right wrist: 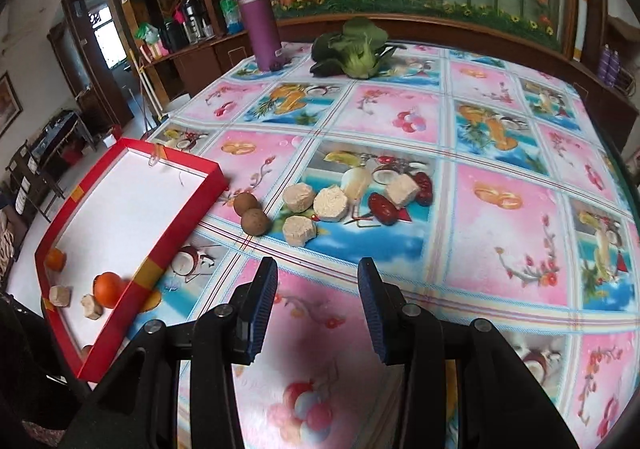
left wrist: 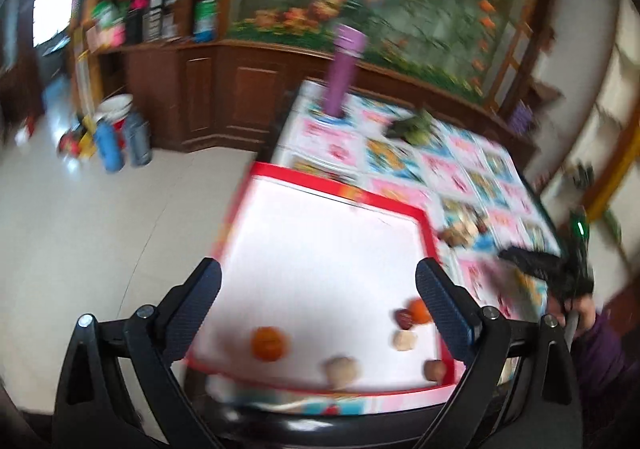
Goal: Organize fruits
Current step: 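Move both open grippers back from the tray toward the fruits on the tablecloth, then grasp a beige round cake with the right gripper while the left gripper grasps a brown fruit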
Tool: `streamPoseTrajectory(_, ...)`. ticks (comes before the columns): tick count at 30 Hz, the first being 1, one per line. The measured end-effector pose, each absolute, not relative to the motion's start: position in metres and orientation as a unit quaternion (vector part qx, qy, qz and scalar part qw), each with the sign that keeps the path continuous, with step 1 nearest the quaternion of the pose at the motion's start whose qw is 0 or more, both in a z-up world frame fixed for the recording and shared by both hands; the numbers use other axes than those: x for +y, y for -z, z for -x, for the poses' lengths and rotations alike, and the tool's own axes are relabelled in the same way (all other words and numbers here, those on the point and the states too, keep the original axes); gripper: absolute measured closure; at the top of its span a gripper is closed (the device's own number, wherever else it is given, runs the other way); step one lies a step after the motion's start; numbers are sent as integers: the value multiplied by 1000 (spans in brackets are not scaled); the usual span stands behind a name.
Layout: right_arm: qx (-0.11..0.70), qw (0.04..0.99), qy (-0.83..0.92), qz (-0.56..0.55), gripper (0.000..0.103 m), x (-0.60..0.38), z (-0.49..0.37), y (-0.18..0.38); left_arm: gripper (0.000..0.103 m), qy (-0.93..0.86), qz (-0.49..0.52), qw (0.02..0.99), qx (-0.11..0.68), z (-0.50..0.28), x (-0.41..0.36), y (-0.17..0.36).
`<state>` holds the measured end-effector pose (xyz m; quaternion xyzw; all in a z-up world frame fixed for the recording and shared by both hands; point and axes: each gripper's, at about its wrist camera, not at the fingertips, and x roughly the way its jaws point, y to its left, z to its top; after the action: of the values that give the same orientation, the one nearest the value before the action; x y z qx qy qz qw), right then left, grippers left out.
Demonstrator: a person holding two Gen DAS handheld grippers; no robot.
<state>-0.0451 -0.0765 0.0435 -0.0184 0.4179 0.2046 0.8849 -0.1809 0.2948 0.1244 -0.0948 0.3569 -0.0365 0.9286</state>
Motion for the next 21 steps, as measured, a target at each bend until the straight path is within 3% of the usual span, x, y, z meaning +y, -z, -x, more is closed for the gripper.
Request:
streamPoseTrajectory(8,434,874,-216,35,63,-50,20,-24,5,124,97,911,382,149,209,-101)
streamPoseTrajectory(17,444,872,-204,43,81,-35,3,-16,5,153,110,898,396,136,169,-95)
streamPoseTrajectory(21,440,872,-210,44,81,-39,5,-15,5,164,100,896,400,129,149,-93)
